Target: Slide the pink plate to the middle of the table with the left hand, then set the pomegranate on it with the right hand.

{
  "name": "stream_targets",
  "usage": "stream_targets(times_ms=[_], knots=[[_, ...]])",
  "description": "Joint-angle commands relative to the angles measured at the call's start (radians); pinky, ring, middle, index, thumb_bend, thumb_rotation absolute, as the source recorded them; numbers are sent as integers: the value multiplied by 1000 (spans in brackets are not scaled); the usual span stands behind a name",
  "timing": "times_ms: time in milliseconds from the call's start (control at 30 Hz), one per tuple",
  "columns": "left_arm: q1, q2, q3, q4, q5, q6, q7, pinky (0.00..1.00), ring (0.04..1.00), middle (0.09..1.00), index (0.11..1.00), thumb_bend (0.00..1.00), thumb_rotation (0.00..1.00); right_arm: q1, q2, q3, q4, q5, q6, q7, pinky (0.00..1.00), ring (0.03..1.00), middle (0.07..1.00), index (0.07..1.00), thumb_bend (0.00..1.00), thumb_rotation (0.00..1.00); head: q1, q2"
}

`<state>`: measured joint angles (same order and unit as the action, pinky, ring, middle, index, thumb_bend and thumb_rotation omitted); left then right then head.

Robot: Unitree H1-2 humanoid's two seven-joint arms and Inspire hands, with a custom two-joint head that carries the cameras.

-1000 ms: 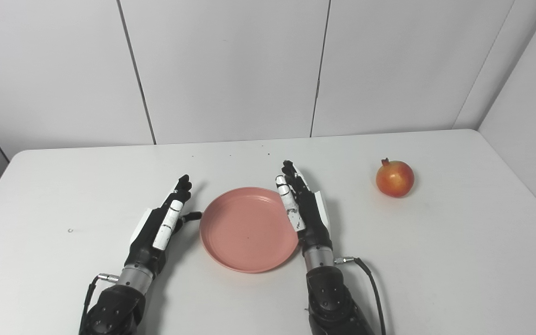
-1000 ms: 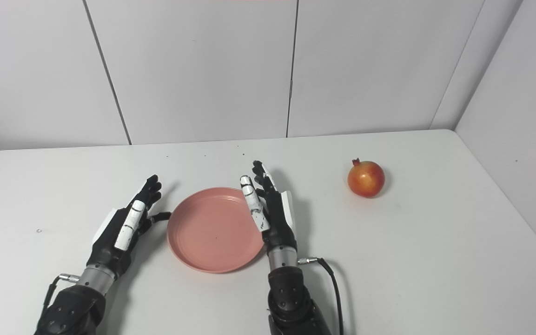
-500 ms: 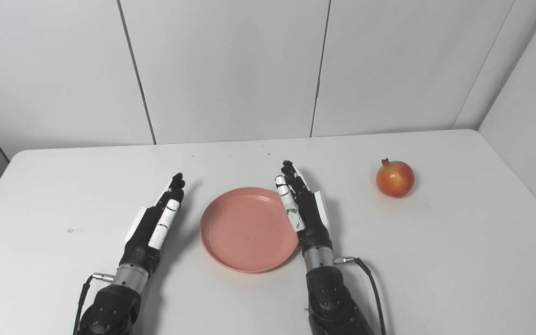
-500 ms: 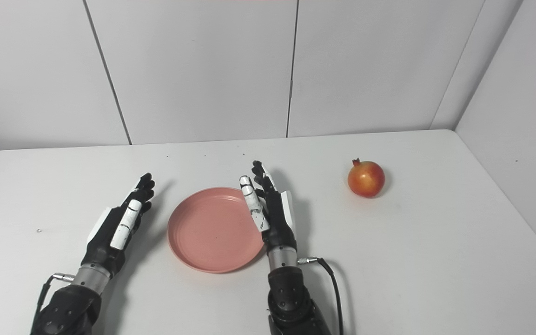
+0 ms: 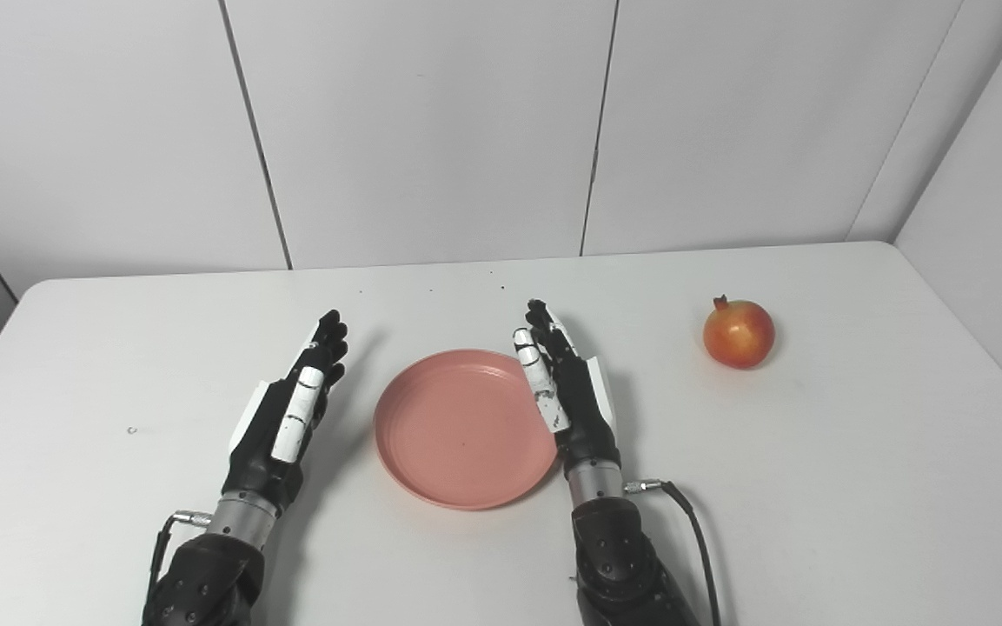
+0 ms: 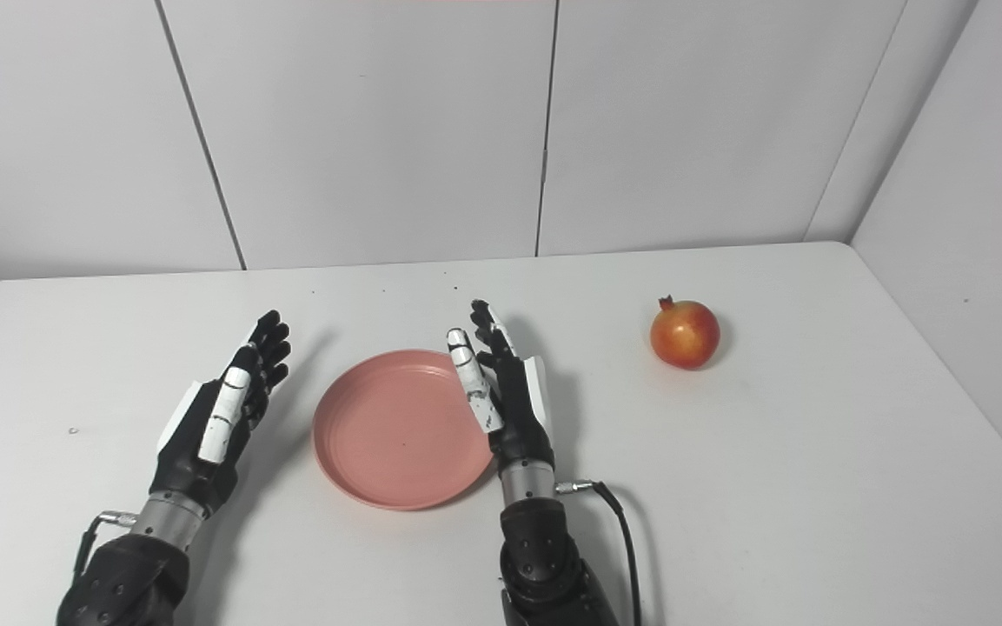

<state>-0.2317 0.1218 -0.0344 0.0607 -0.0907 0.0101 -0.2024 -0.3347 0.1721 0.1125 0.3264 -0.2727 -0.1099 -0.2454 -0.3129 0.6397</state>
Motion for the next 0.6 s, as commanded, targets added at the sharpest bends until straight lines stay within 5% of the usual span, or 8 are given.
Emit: stream_targets(times_ms=[0,567], knots=[[-22,-3,6,-13,-33,-53,-21,1000,1000,1000,1000,705,1000,15,1,6,12,-5,-26,-9,845,896,898,900,566,1000,0,-1],[-44,-16,6,17,-82,2,-16,1000,1000,1000,1000,709,1000,14,3,2,16,-3,-55,-25,834,887,888,884,527,990,3,0]])
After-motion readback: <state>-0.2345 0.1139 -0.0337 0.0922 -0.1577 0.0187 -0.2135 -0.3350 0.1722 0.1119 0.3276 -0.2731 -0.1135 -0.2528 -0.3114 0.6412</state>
